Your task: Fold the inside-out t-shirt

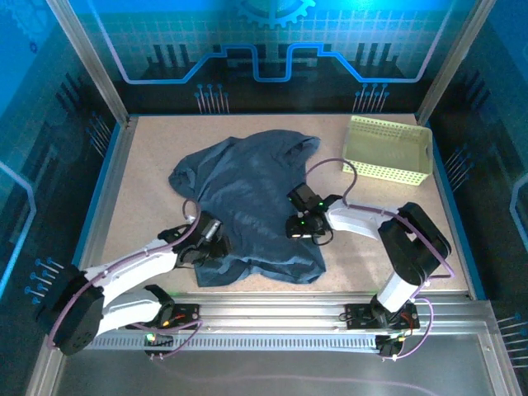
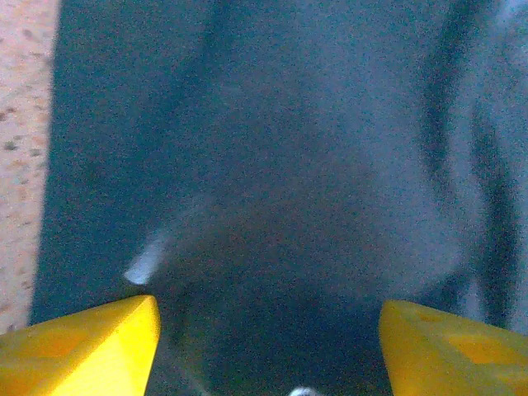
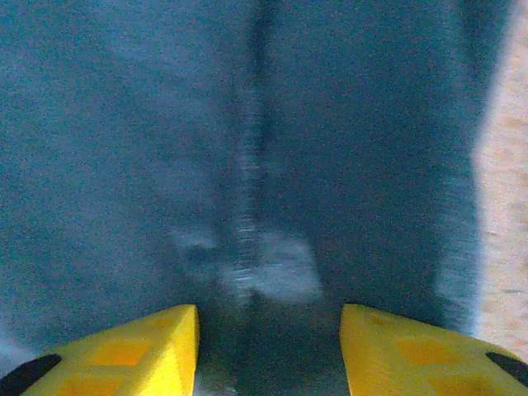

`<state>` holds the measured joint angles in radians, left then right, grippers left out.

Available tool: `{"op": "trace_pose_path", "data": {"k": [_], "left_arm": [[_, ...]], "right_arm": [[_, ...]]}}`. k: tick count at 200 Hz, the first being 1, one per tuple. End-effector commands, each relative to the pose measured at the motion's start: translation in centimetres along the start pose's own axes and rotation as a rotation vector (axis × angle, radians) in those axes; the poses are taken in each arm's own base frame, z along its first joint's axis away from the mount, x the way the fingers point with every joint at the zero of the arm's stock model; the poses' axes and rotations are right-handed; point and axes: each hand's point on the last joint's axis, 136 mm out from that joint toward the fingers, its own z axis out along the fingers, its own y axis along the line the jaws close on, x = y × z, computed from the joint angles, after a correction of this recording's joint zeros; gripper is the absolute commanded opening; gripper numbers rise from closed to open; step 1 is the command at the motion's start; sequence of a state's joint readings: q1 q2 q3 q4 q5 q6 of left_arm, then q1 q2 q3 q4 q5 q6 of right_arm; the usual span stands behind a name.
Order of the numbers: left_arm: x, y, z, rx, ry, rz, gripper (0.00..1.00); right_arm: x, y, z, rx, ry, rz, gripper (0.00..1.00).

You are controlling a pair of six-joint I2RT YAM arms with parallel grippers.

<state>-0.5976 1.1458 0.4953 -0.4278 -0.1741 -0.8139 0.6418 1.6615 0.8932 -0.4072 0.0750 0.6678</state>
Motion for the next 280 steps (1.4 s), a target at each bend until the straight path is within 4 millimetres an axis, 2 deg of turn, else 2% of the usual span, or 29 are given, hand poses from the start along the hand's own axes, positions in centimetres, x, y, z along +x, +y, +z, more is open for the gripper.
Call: {"op": "trace_pose_path", "data": {"k": [1, 41, 60, 77, 104, 122, 136, 152, 177, 208, 256, 280], "left_arm": [[-0.2, -1.2, 1.2, 0.035, 0.016, -0.004, 0.71], [-1.5, -3.3, 3.6, 0.015, 0.034, 0.08, 0.71], [-2.6, -3.8, 4.4, -0.021, 0.023, 0.117, 0.71], [-3.4, -3.9, 4.1, -0.06, 0.016, 0.135, 0.72], [-3.5, -3.5, 2.4, -0.077, 0.0, 0.134, 0.73], [-2.9, -2.9, 0.3, -0.119, -0.02, 0.183, 0.75], [-2.4, -2.8, -1.9, -0.156, -0.063, 0.26, 0.77], [-1.3, -3.8, -4.1, -0.165, -0.109, 0.385, 0.78], [1.5, -5.6, -5.1, -0.148, -0.106, 0.556, 0.83], [3.4, -7.6, -4.1, -0.188, -0.111, 0.722, 0.88], [1.6, -10.2, -1.7, -0.281, -0.189, 0.8, 0.9], [1.1, -10.8, -0.4, -0.306, -0.186, 0.82, 0.89]], "right_arm": [[0.7, -4.1, 1.0, 0.088, 0.024, 0.121, 0.49], [1.2, -8.4, 1.1, 0.133, 0.01, 0.269, 0.49], [0.4, -8.5, 1.0, 0.097, -0.005, 0.299, 0.49], [-1.1, -7.6, 0.1, 0.073, -0.046, 0.263, 0.49], [-2.7, -7.7, -2.7, 0.099, -0.124, 0.223, 0.52], [-3.0, -7.2, -4.7, 0.088, -0.162, 0.167, 0.55], [-2.7, -6.3, -6.2, 0.076, -0.181, 0.112, 0.57], [-1.6, -4.8, -8.0, 0.079, -0.206, 0.023, 0.6], [0.4, -4.0, -9.2, 0.075, -0.211, -0.011, 0.61], [2.5, -3.9, -9.4, 0.04, -0.228, 0.009, 0.61], [4.1, -3.7, -9.1, 0.032, -0.238, 0.003, 0.62], [4.3, -3.9, -9.2, 0.033, -0.244, 0.005, 0.62]]}}
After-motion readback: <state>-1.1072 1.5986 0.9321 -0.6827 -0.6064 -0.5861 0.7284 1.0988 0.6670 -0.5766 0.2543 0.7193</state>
